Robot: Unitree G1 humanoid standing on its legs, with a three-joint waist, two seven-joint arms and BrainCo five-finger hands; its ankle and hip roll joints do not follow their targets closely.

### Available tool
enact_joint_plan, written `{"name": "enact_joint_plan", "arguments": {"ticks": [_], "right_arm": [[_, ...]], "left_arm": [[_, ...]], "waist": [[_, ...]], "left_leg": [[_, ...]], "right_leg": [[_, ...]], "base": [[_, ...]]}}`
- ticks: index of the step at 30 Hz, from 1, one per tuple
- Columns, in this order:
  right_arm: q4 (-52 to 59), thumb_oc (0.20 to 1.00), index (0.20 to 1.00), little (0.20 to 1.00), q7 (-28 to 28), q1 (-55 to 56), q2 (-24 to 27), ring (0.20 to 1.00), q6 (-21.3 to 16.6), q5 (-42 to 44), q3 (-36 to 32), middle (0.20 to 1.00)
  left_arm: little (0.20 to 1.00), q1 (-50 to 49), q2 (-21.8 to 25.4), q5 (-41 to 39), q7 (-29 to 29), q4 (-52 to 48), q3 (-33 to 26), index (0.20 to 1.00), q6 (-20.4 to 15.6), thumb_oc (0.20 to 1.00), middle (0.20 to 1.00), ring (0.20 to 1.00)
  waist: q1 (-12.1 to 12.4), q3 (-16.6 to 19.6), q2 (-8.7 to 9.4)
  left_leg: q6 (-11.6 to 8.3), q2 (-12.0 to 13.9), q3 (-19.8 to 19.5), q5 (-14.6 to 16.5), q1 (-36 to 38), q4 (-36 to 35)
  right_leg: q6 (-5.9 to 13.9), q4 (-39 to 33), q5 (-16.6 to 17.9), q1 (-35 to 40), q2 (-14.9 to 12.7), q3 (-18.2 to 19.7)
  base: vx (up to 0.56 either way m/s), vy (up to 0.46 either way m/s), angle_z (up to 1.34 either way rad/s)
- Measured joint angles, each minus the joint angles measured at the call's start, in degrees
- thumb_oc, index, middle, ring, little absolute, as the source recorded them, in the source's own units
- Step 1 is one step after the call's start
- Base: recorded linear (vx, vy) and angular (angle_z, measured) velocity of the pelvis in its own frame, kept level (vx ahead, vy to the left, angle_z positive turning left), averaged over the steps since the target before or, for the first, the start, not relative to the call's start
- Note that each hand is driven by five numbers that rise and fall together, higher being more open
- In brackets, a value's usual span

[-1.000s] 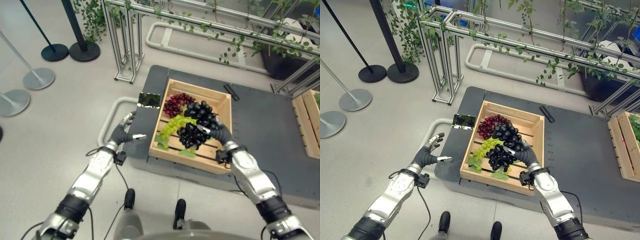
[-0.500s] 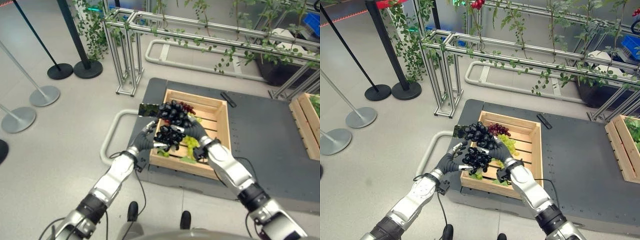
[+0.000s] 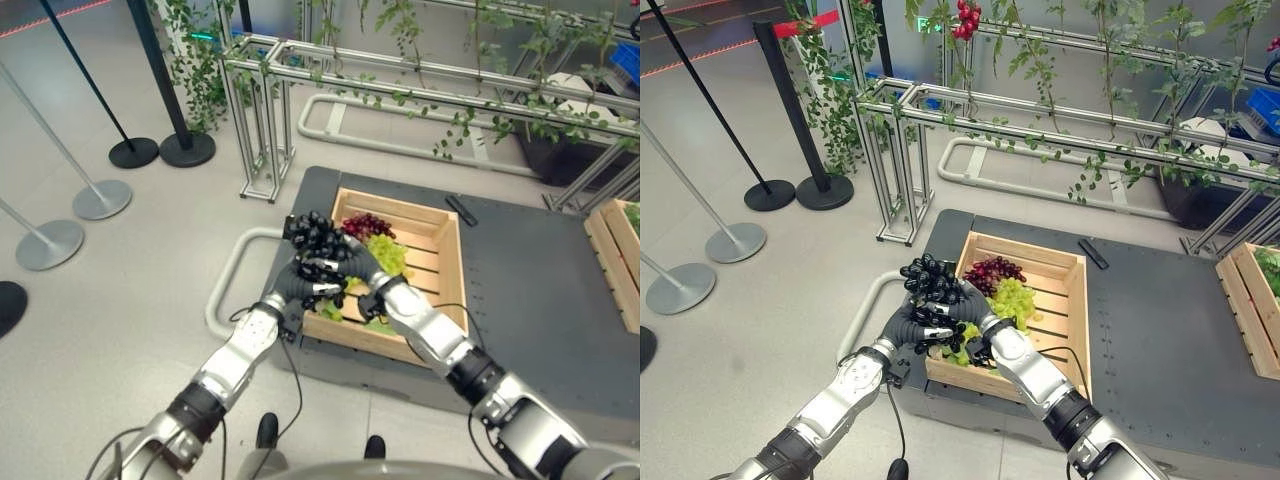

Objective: Pick up the fruits from the basket on one side to the basket on the other side

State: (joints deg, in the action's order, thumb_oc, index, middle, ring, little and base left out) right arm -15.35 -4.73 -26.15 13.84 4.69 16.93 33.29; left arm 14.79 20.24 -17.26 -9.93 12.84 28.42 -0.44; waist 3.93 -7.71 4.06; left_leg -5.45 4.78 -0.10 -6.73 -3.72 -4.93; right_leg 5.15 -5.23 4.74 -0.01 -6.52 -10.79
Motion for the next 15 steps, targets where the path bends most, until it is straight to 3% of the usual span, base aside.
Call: {"name": "enact_joint_plan", "arguments": {"ticks": [15], "right_arm": [[1.38,0.200,0.200,0.200,-4.20,-0.07,-0.12,0.200,0.00,1.77,1.21,0.200]], "left_arm": [[1.000,0.02,-2.99,-2.73,-6.76,0.18,0.32,1.000,-0.01,1.000,1.000,1.000]], "waist": [[-0.06,0.38,-0.67]], "left_leg": [[0.08,-0.10,0.03,-0.06,0.05,0.00]], "right_leg": [[0.04,0.00,-0.02,0.04,-0.16,-0.04]], "base": [[0.00,0.000,0.00]]}}
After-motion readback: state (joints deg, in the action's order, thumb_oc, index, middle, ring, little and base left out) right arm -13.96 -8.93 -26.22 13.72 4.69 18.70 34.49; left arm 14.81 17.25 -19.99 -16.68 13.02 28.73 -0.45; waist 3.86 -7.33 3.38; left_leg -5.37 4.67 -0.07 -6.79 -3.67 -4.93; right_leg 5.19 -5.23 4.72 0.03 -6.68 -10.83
